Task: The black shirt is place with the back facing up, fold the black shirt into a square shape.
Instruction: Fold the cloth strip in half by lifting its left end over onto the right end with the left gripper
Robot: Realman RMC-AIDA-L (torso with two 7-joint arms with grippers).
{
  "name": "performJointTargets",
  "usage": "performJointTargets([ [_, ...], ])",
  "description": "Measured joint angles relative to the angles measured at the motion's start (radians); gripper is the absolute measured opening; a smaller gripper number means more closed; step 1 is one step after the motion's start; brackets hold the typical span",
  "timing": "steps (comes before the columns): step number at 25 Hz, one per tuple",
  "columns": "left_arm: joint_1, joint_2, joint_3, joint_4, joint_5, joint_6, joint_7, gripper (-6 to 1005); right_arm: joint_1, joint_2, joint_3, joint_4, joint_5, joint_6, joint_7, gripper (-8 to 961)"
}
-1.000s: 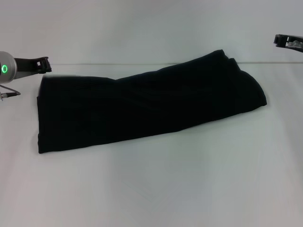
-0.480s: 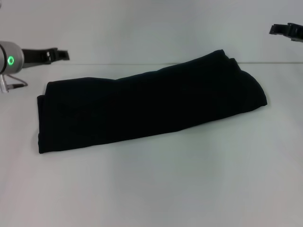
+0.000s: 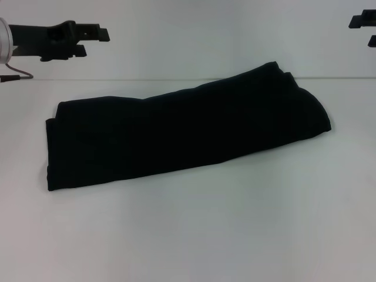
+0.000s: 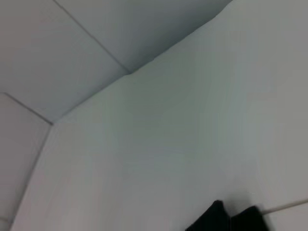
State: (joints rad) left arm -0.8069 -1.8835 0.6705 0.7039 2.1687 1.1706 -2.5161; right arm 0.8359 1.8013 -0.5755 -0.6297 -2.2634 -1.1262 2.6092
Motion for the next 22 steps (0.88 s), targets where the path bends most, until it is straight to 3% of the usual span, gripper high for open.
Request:
performJointTargets([
  [3, -0.010, 0.014, -0.001, -0.018, -0.012, 0.042, -0.017, 788, -0.002, -0.018, -0.003, -0.001, -0.005, -0.057, 0.020, 771],
  [9, -0.010, 0.006, -0.001, -0.023, -0.012, 0.042, -0.020, 785, -0.009, -0.020, -0.002, -0.005, -0.008, -0.069, -0.001, 768],
  [11, -0.002, 0.000, -0.009, -0.027, -0.014, 0.043, -0.014, 785, -0.021, -0.005, 0.020, -0.004, 0.024, -0.065, -0.088, 767],
  [14, 0.014, -0.013, -0.039, -0.030, -0.015, 0.043, -0.011, 784, -0.078, 0.047, 0.090, -0.002, 0.163, -0.045, -0.292, 765],
  [16, 0.025, -0.019, -0.054, -0.031, -0.015, 0.043, -0.010, 784, -0.111, 0.068, 0.119, 0.003, 0.246, -0.036, -0.365, 765],
  [22, 0.048, -0.022, -0.066, -0.035, -0.045, 0.052, -0.015, 785, -0.159, 0.068, 0.140, 0.018, 0.342, -0.074, -0.420, 764],
])
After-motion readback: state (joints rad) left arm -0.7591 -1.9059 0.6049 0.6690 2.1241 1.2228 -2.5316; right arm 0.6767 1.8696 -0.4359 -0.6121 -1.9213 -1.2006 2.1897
